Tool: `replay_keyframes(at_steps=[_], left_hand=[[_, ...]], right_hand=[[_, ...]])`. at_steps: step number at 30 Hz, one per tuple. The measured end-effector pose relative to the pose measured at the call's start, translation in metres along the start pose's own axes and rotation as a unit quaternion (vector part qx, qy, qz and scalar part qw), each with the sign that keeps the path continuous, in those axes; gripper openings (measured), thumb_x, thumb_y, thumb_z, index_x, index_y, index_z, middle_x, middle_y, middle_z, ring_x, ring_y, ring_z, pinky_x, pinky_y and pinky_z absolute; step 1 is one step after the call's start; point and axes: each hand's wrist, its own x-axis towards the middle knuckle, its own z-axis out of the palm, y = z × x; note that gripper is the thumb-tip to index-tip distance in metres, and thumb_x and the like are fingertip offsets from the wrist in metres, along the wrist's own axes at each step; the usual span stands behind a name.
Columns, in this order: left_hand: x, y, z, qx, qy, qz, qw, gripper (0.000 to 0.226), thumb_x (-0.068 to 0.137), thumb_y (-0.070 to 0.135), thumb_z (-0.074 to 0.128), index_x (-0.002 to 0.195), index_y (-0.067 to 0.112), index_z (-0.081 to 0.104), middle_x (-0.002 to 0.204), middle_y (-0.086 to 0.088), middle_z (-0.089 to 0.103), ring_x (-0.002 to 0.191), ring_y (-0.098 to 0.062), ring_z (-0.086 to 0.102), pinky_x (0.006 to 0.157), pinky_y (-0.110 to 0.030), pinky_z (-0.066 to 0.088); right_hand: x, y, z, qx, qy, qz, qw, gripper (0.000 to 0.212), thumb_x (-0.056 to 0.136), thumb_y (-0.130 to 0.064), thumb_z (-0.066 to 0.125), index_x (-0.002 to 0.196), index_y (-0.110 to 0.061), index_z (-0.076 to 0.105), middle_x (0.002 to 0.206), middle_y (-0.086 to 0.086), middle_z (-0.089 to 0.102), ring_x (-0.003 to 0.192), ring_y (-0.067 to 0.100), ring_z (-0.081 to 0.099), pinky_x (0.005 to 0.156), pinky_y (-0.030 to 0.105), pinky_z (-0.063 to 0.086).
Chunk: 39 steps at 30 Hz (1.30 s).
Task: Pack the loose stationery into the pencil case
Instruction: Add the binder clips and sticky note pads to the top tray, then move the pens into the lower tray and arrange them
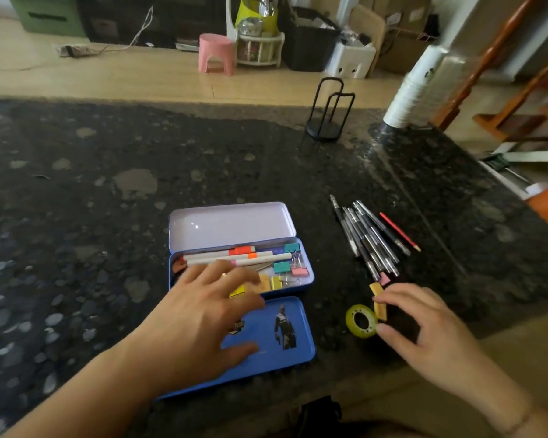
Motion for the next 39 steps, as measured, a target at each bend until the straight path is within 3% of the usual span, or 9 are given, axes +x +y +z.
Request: replay_keyframes(at_steps=[4,7,13,21,27,30,32,35,39], left_hand=[[0.004,-0.024,0.010,0.012,-0.034,-0.130,0.991,0.100,0.067,0.080,0.050,0.148,0.041,0.004,0.157,0.006,0.014,0.140,-0.022,0.019,0.114,-0.046,0.015],[0.004,-0.043,0.014,-0.021,-0.047,-0.166,0.985,0.110,0.062,0.085,0.046,0.149,0.037,-0.002,0.155,0.007,0.020,0.140,-0.019,0.019,0.114,-0.046,0.013],[0.008,-0.053,0.013,-0.084,-0.049,-0.174,0.980,0.117,0.056,0.078,0.064,0.147,0.043,0.000,0.149,0.012,0.030,0.137,-0.014,0.022,0.112,-0.043,0.015],[0.006,-0.082,0.010,-0.076,-0.033,-0.200,0.976,0.125,0.037,0.098,0.039,0.146,0.047,0.005,0.147,0.008,0.037,0.135,-0.018,0.028,0.107,-0.045,0.019],[0.007,-0.082,0.004,-0.069,-0.008,-0.253,0.965,0.117,0.048,0.086,0.050,0.148,0.036,0.016,0.151,0.002,0.034,0.138,-0.023,0.024,0.110,-0.050,0.019],[0.000,-0.067,-0.001,-0.036,0.039,-0.221,0.974,0.097,0.061,0.087,0.040,0.141,0.032,0.033,0.144,0.003,0.038,0.132,-0.023,0.028,0.105,-0.053,0.029],[-0.005,-0.048,-0.011,-0.062,0.046,-0.174,0.982,0.080,0.069,0.083,0.038,0.129,0.032,0.047,0.128,0.007,0.051,0.119,-0.016,0.043,0.099,-0.043,0.041],[-0.015,-0.022,-0.021,-0.063,-0.082,-0.122,0.987,0.072,0.071,0.082,0.041,0.130,0.042,0.042,0.126,0.021,0.047,0.114,-0.002,0.044,0.098,-0.028,0.043],[-0.039,-0.019,-0.014,-0.053,-0.179,-0.154,0.970,0.096,0.063,0.088,0.044,0.142,0.046,0.010,0.140,0.027,0.022,0.125,0.000,0.026,0.105,-0.023,0.029]], right_hand=[[0.006,-0.008,0.010,-0.077,-0.052,-0.042,0.995,0.074,0.069,-0.082,0.043,0.134,-0.046,0.042,0.131,-0.028,0.033,0.129,0.000,0.021,0.105,0.027,0.029],[0.007,-0.008,0.014,-0.068,-0.058,-0.038,0.995,0.079,0.067,-0.086,0.041,0.134,-0.045,0.044,0.131,-0.027,0.032,0.130,0.000,0.018,0.106,0.028,0.027],[0.045,0.003,0.005,0.019,0.103,0.066,0.992,0.035,0.082,-0.045,0.064,0.113,-0.029,0.064,0.109,-0.016,0.055,0.107,0.007,0.048,0.089,0.026,0.043],[0.111,-0.009,0.008,-0.149,0.068,0.185,0.969,0.035,0.078,-0.060,0.063,0.097,-0.030,0.059,0.097,-0.008,0.059,0.092,0.014,0.056,0.068,0.034,0.053],[0.114,-0.022,0.005,-0.213,0.025,0.214,0.953,0.034,0.086,-0.053,0.060,0.104,-0.024,0.062,0.096,-0.001,0.064,0.092,0.019,0.060,0.060,0.030,0.046],[0.117,-0.022,0.000,-0.229,-0.035,0.220,0.948,0.038,0.084,-0.061,0.056,0.086,-0.023,0.061,0.078,-0.002,0.064,0.076,0.017,0.061,0.061,0.031,0.050],[0.119,-0.022,-0.002,-0.239,-0.059,0.224,0.943,0.039,0.083,-0.064,0.054,0.080,-0.025,0.059,0.075,-0.003,0.063,0.072,0.015,0.060,0.064,0.031,0.052],[0.111,-0.026,-0.006,-0.182,-0.011,0.217,0.959,0.032,0.086,-0.058,0.056,0.076,-0.027,0.056,0.072,-0.005,0.062,0.069,0.013,0.060,0.060,0.030,0.050],[0.086,-0.045,-0.001,-0.201,0.097,0.084,0.971,0.025,0.089,-0.050,0.053,0.075,-0.029,0.053,0.076,-0.010,0.055,0.076,0.012,0.052,0.052,0.026,0.035]])
